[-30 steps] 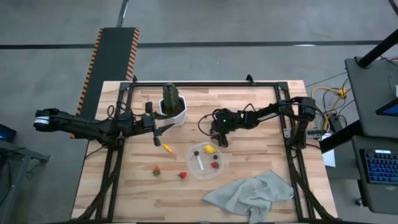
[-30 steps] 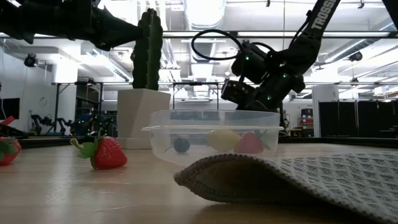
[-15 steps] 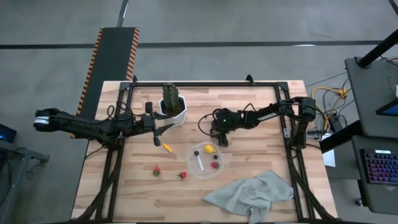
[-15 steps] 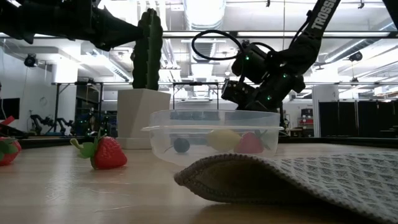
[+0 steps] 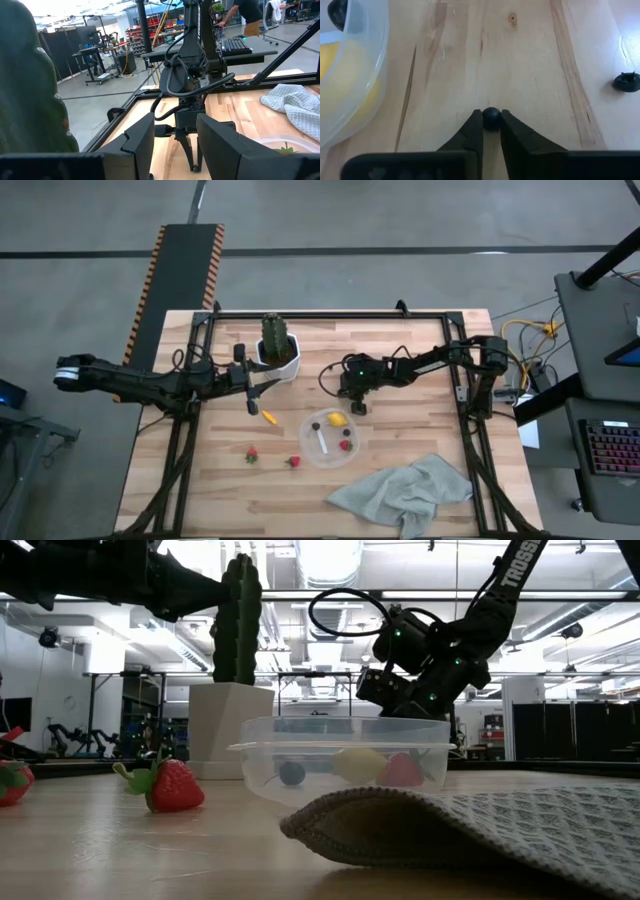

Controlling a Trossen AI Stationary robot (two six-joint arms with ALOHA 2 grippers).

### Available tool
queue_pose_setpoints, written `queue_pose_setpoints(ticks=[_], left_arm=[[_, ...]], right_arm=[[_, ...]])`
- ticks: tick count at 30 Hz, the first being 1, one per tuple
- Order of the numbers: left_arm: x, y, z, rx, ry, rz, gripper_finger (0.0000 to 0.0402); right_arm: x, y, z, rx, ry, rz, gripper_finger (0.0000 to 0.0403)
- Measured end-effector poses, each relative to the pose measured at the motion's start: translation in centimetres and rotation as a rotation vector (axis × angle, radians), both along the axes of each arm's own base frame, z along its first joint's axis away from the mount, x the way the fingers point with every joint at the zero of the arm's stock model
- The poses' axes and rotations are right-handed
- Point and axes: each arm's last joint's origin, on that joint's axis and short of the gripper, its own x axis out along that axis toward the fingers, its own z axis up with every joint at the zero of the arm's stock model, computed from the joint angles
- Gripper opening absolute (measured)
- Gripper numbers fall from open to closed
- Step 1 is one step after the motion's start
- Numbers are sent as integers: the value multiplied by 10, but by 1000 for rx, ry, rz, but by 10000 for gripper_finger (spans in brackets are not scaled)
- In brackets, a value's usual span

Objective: Pick and placing Produce into tupperware
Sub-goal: Put the bottom blueberry into the transparent container

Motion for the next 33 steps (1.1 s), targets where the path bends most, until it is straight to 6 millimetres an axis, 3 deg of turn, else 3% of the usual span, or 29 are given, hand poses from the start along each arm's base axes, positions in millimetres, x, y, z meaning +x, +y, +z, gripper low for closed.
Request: queue_pose_setpoints(ticks=[14, 29, 33], left_arm=[[0, 0, 0, 0, 1, 0, 135], [0, 0, -1, -2, 6, 0, 135], [0, 0, -1, -3, 7, 0, 135]], right_arm=[[-3, 1, 14, -20, -24, -5, 4], [-3, 1, 16, -44, -29, 8, 9], [-2, 4, 23, -49, -71, 94, 35]])
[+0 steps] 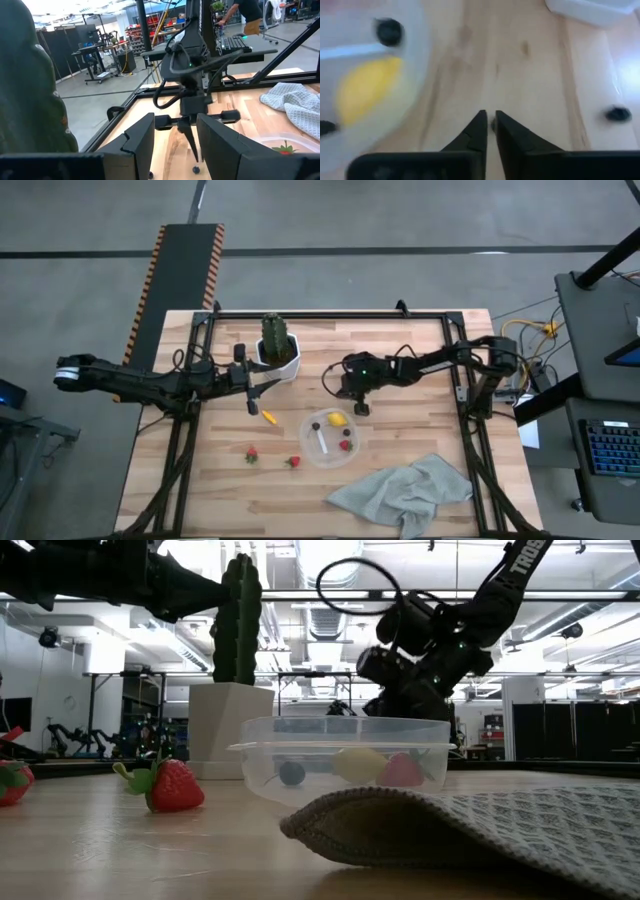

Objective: Pick and placing Produce into tupperware
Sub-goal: Put the bottom blueberry into the transparent container

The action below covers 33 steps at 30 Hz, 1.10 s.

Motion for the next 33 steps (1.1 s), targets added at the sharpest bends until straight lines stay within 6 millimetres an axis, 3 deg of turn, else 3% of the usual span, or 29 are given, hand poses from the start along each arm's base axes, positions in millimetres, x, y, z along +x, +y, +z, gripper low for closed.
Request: queue_pose_setpoints(ticks=[4, 10, 14, 23, 33], left_arm=[[0, 0, 0, 0, 0, 0, 135], [0, 0, 0, 0, 3, 0, 135], [0, 0, 0, 0, 3, 0, 135], [0, 0, 0, 1, 5, 0, 135], [0, 0, -1, 1, 6, 0, 135]], right_arm=[[0, 1, 3, 6, -8, 14, 88], [2, 2, -9, -2, 22, 20, 179], [7, -1, -12, -20, 22, -17, 209], [10, -3, -22, -12, 48, -22, 204], [10, -3, -22, -14, 50, -18, 152]])
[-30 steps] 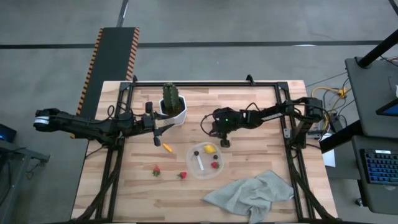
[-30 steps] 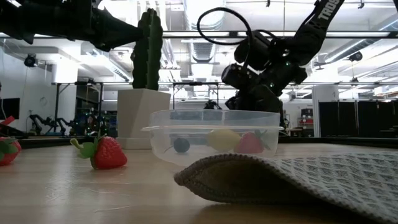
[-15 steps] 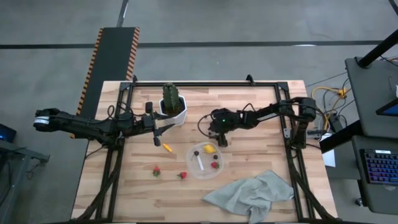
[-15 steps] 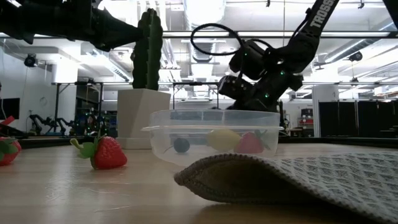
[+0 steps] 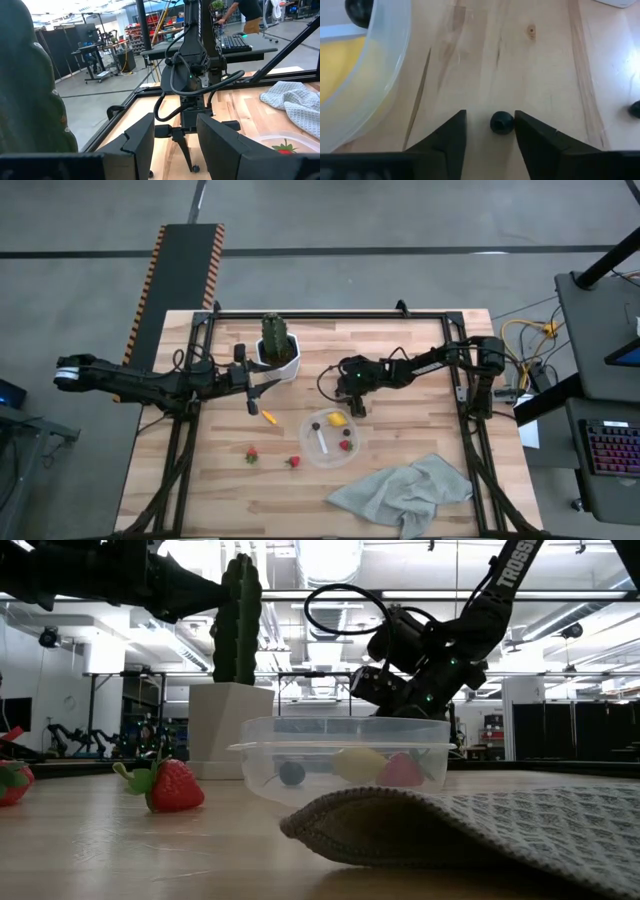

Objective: Pick and placing Produce into tupperware
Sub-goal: Put the bottom blueberry into the transparent container

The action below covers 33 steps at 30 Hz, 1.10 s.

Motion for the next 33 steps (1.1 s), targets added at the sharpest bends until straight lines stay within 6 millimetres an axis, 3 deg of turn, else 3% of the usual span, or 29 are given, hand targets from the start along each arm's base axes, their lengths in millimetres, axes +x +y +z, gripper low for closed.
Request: queue_pose_setpoints(ticks=[17, 33], left_arm=[[0, 0, 0, 0, 0, 0, 135], [0, 0, -1, 1, 6, 0, 135]], right_arm=[[0, 0, 0, -5, -3, 4, 34], [0, 0, 1, -7, -5, 2, 10]])
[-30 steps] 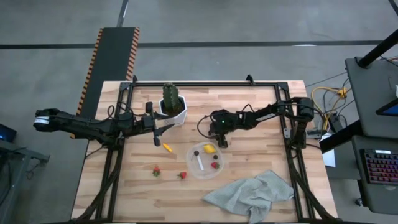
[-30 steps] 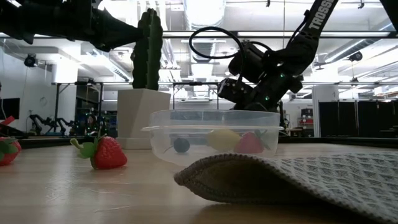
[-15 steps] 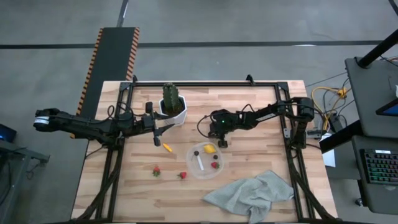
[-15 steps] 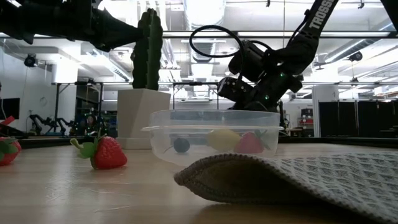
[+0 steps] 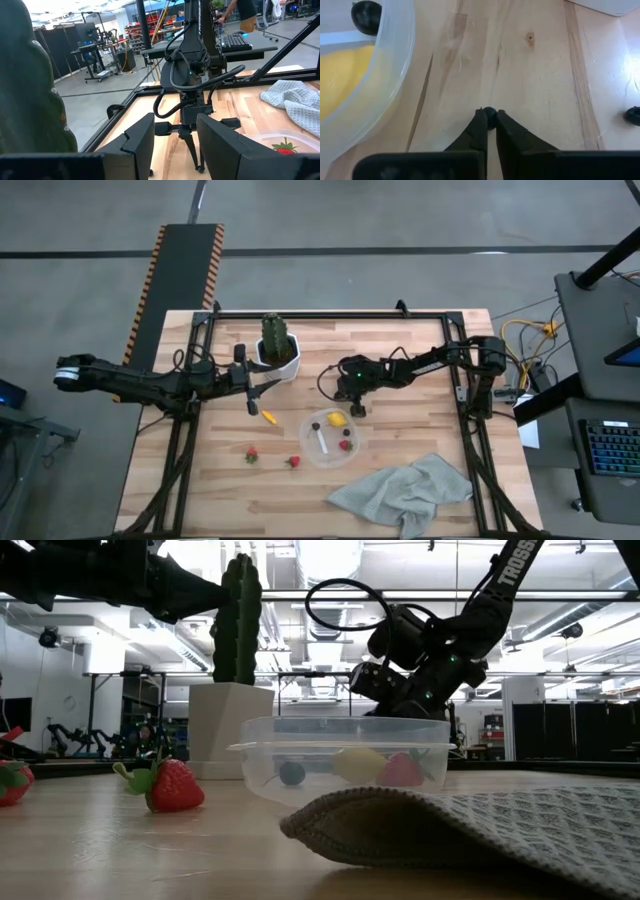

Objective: Pick and placing Produce into tupperware
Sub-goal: Put the bottom blueberry into the transparent container

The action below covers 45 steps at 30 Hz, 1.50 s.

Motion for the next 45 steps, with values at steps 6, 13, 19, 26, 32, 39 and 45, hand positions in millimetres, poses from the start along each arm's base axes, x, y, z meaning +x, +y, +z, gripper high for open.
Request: queue_pose_setpoints(ticks=[6, 13, 19, 26, 32, 39, 45], left_arm=[[0, 0, 0, 0, 1, 0, 135], [0, 0, 0, 0, 1, 0, 135], [0, 0, 0, 0, 1, 0, 135], [0, 0, 0, 0, 3, 0, 135], [0, 0, -1, 0, 9, 0, 135], [0, 0, -1, 0, 8, 0, 135], [0, 0, -1, 0, 8, 0, 135]], right_arm=[[0, 0, 2, -5, -6, -4, 4], [0, 0, 3, -4, -6, -5, 6], [0, 0, 3, 11, -8, -9, 10], [-1, 3, 5, 25, -13, 49, 83], [-1, 3, 5, 24, -19, 52, 173], [0, 3, 5, 4, -23, 34, 206], [1, 3, 6, 21, -35, 45, 191]])
